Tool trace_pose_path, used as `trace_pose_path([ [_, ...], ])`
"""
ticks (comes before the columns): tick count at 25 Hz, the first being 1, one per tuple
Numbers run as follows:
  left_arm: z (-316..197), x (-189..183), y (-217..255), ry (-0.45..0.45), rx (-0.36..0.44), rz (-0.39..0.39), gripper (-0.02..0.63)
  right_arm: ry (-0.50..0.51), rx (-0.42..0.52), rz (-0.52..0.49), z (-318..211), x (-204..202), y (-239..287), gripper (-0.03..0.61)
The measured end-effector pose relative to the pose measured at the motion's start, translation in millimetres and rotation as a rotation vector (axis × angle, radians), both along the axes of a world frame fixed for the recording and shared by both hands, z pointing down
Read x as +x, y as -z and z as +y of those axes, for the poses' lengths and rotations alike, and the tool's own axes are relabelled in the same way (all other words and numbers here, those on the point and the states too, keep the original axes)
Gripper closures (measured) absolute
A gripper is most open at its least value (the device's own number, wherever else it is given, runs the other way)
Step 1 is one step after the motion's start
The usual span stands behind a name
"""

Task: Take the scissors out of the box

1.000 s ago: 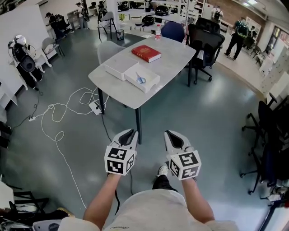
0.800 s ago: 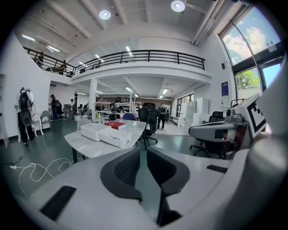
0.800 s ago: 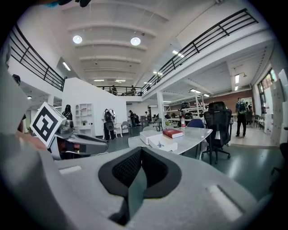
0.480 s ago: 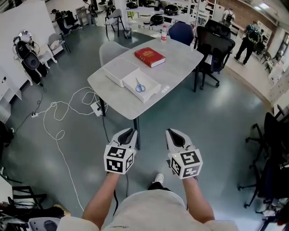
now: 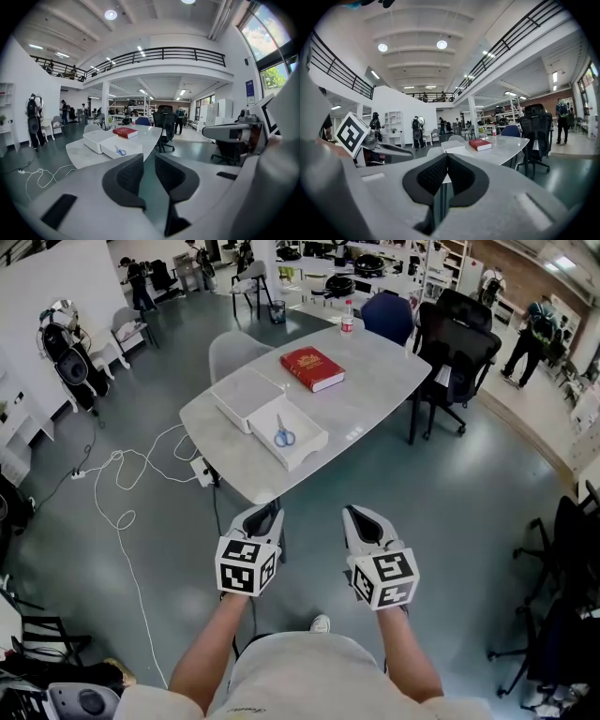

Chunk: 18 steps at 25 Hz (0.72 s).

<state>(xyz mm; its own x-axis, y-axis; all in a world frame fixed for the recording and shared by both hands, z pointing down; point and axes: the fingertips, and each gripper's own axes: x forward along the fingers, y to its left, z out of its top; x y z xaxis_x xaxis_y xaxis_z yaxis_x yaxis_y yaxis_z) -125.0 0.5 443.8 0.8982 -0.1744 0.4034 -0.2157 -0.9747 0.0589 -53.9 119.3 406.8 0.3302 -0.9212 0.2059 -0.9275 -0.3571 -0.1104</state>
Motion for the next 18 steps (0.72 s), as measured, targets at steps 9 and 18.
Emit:
trace_pose_path([
  [9, -13, 27, -3, 0.041, 0.020, -0.002, 0.561, 0.029, 0.019, 0.003, -11, 30, -1, 0.574],
  [18, -36, 61, -12, 0.044, 0.004, 0.008, 0.560, 0.039, -0.003, 0.005, -34, 64, -11, 0.574],
])
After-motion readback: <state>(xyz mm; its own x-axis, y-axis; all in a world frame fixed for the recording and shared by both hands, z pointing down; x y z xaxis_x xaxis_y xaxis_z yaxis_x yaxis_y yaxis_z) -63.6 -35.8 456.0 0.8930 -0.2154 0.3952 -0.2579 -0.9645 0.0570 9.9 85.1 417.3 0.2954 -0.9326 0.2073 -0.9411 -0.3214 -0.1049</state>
